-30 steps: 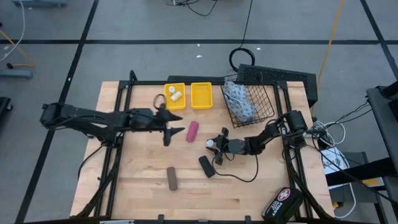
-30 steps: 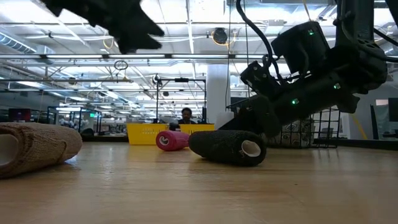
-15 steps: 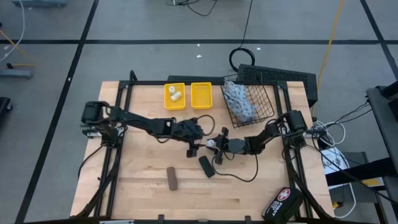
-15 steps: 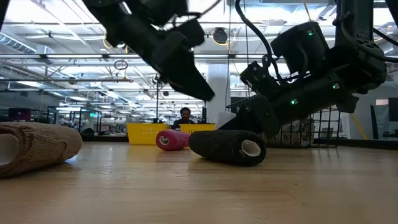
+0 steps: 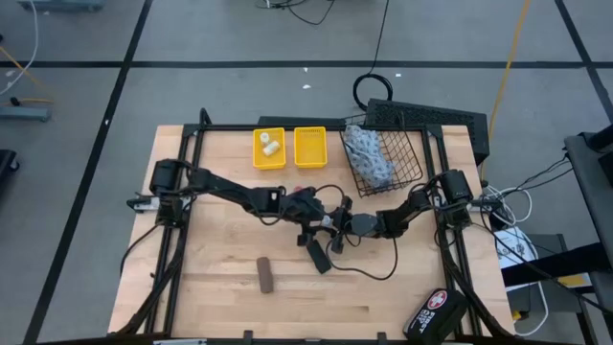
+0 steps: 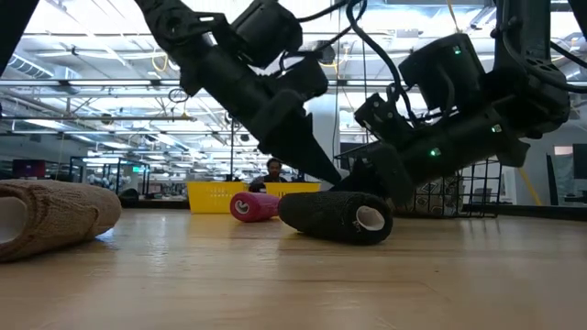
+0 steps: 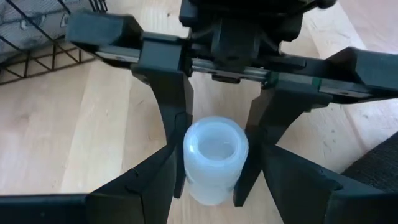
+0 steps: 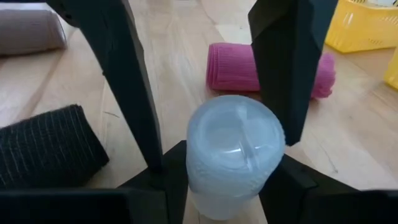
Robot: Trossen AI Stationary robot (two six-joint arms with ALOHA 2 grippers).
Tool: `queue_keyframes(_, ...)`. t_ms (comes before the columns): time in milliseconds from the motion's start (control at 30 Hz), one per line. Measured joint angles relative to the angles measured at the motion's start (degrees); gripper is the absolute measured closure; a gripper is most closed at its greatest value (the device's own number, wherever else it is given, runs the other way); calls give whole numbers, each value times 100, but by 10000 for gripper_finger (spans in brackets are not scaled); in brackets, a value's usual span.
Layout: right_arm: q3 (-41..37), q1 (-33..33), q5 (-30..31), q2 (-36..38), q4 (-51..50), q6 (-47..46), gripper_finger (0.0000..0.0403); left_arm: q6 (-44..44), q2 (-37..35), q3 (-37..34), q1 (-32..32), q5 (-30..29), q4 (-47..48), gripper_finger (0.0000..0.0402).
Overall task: Pick & Place Medicine items
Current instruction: Put the pill bottle into the left yellow basket
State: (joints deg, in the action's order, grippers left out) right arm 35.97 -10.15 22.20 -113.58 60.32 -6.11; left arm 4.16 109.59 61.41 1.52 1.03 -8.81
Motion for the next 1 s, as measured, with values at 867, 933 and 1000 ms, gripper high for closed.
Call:
queue_keyframes(867,20,2,57,28,194,-33,237,27,-602,-11,-276,52,424,271)
queue_keyframes(933,17,-1,81,90,211,-32,237,32,-947,-13,-344,77,660,271)
queue_keyframes(1000,6,-7,-5,150,99,-44,237,143,-1365,-10,-422,-53,873,271)
